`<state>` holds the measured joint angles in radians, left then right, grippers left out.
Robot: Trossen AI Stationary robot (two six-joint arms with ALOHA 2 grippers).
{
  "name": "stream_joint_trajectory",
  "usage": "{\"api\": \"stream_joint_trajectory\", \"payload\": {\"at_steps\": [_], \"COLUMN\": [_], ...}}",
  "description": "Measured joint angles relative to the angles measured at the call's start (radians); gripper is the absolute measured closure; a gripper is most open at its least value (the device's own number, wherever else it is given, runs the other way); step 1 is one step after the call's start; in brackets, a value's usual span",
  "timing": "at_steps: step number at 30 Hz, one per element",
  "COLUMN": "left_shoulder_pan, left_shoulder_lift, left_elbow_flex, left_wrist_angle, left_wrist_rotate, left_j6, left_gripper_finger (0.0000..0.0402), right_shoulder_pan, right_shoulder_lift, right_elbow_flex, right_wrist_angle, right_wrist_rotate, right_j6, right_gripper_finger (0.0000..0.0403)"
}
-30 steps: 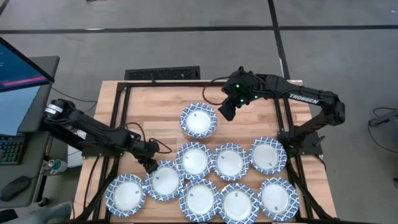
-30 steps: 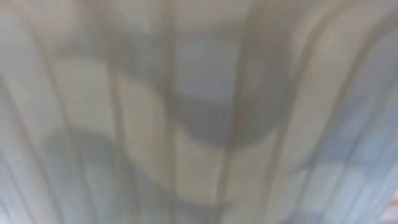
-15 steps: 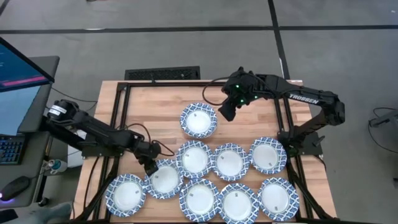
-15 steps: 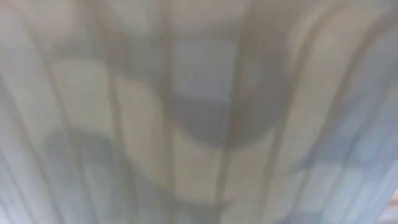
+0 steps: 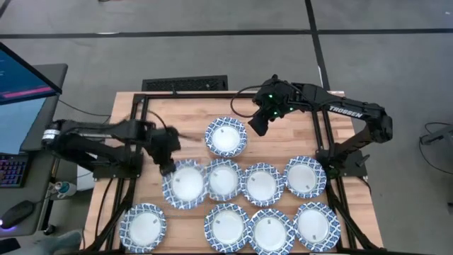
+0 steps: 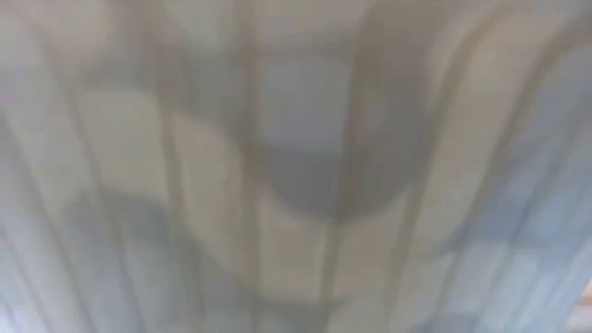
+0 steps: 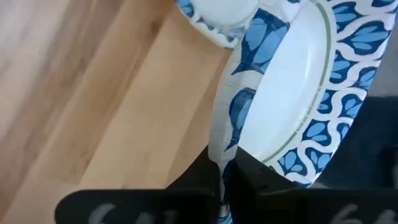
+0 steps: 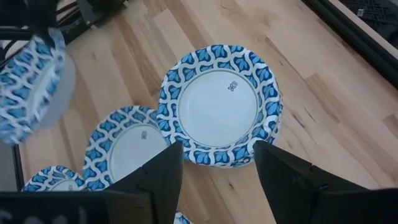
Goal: Nest bowls inside each other
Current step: Stack the white bowl on the stacked white bowls
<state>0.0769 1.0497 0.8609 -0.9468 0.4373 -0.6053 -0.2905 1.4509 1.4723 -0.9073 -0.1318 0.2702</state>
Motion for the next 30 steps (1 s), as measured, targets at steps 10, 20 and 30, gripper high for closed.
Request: {"api": "stream_joint_trajectory", "payload": {"at_steps": [10, 20, 30], "left_shoulder_pan": [0.360, 0.492, 0.477], "left_shoulder_lift": [0.055, 0.483, 0.851], "left_elbow_flex": [0.065, 0.316, 0.737], "left_wrist_angle": [0.141, 0.179, -0.103], "left_wrist_rotate": [0.124, 0.087, 0.044], "left_j6": [-0.054, 0.135, 0.381], "left_gripper_finger": [0.0401, 0.0401, 0.0401], "right_shoulder_pan": [0.002, 0.002, 0.002], "right_shoulder_lift": [0.000, 0.000, 0.000], "right_elbow_flex": [0.000, 0.000, 0.000], "right_wrist_angle": [0.015, 0.018, -0.006], "right_wrist_rotate": [0.002, 0.002, 0.002], "right_j6": [-0.001, -0.001, 0.000], "right_gripper_finger": [0.0182, 0.0182, 0.0182]}}
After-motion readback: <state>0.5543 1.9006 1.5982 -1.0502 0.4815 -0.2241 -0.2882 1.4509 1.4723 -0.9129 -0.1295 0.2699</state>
